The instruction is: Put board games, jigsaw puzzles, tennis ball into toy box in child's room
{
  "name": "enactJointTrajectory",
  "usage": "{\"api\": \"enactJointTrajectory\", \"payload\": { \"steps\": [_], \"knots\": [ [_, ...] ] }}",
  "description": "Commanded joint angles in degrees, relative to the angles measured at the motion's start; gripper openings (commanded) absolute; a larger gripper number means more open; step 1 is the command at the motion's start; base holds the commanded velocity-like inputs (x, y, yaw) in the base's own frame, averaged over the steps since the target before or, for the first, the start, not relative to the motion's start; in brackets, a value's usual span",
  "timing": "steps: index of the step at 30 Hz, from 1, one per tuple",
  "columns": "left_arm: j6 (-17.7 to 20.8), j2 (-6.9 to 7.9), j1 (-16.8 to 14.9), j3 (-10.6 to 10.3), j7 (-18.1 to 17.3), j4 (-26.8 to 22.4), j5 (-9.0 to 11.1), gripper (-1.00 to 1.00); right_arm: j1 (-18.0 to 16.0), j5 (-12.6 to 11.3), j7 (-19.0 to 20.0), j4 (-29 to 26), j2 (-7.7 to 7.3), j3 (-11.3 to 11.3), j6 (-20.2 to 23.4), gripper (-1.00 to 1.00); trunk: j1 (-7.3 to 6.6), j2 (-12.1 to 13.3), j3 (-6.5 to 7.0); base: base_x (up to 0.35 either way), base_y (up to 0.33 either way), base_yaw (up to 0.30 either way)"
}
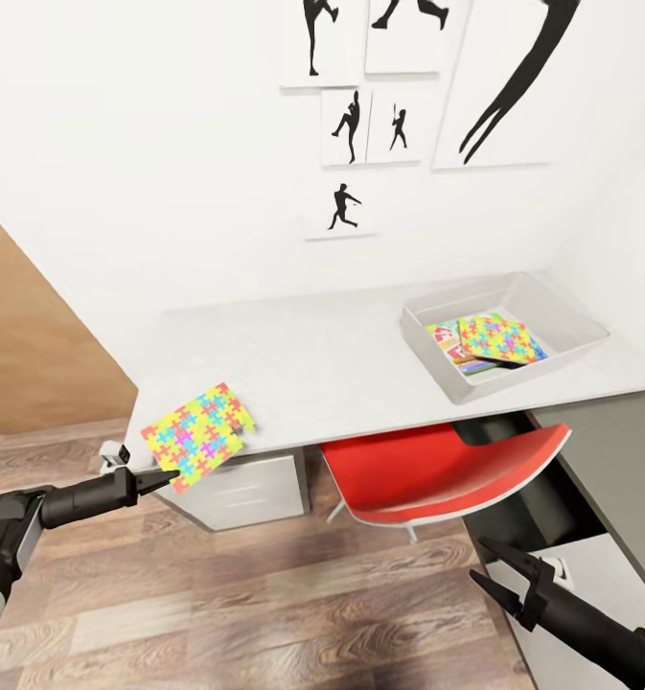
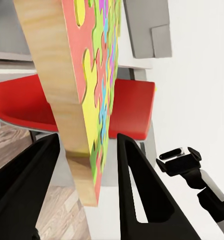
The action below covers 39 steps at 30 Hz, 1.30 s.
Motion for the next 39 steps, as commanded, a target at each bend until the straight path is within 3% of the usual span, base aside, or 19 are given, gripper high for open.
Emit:
{"api": "enactJointTrajectory", "payload": {
  "steps": [1,12,17,24,39],
  "knots": [
    [0.6,0.02,0.0,0.0,-0.3,0.0,-0.1,-1.00,0.0,0.4,0.4,0.0,0.00,-0.1,0.2,1.00,0.03,-0.1,0.02,0.000,0.000,0.000],
    [0.6,0.42,0.0,0.0,-0.3,0.0,-0.1,-1.00,0.1,0.3,0.4,0.0,-0.07,-0.2,0.2,1.00,0.03,-0.1,1.07,0.000,0.000,0.000],
    [0.6,0.59,0.0,0.0,-0.3,0.0,-0.1,-1.00,0.2,0.2,0.6,-0.1,-0.08,-1.5,0.2,1.00,0.03,-0.1,1.54,0.000,0.000,0.000],
    [0.6,0.65,0.0,0.0,-0.3,0.0,-0.1,-1.00,0.3,0.5,5.1,-0.1,-0.17,-2.4,0.2,1.00,0.03,-0.1,2.21,0.000,0.000,0.000],
    [0.6,0.65,0.0,0.0,-0.3,0.0,-0.1,-1.00,0.3,0.5,5.7,-0.1,-0.31,-2.5,0.2,1.00,0.03,-0.1,3.65,-0.014,0.000,0.000]
  ]
}}
